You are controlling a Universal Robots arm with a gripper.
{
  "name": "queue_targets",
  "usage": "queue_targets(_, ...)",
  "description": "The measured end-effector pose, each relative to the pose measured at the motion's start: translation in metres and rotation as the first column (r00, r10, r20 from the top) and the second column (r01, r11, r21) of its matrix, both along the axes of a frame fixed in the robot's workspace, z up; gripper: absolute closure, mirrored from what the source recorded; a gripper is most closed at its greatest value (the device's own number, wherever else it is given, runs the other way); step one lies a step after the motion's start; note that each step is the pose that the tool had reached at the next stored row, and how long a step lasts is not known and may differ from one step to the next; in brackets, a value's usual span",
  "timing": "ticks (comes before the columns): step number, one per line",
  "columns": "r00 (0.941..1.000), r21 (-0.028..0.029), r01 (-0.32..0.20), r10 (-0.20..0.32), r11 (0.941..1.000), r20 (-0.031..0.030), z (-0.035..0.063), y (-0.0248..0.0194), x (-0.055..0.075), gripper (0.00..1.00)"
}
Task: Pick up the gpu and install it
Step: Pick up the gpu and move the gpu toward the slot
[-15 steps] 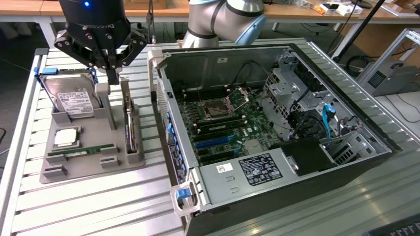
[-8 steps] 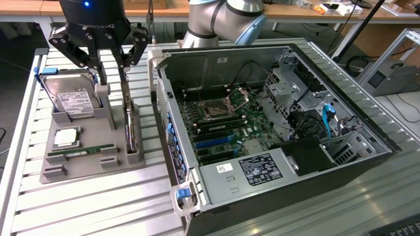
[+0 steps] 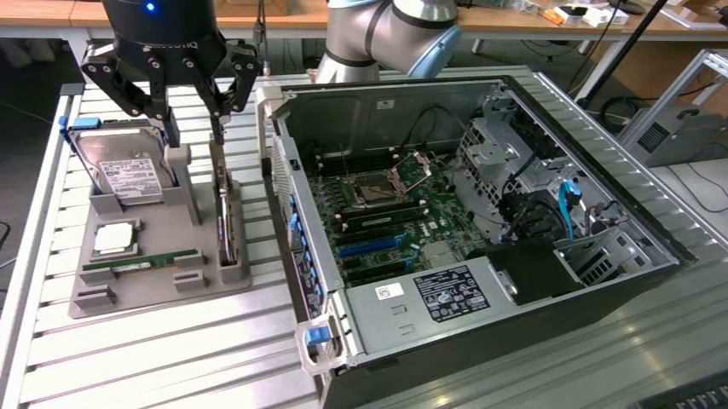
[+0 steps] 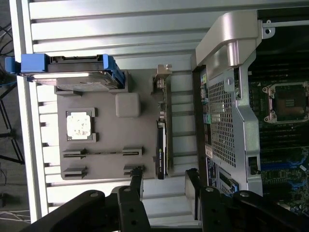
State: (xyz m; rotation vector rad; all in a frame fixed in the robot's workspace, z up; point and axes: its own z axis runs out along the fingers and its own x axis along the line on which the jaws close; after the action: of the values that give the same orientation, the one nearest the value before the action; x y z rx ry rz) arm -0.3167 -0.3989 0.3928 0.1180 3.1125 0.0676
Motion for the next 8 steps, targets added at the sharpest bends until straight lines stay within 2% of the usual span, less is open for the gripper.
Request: queue_targets(8, 1.0, 0.0, 0.0, 0.0, 1.0, 0.0, -0.0019, 0.0, 0.0, 0.52)
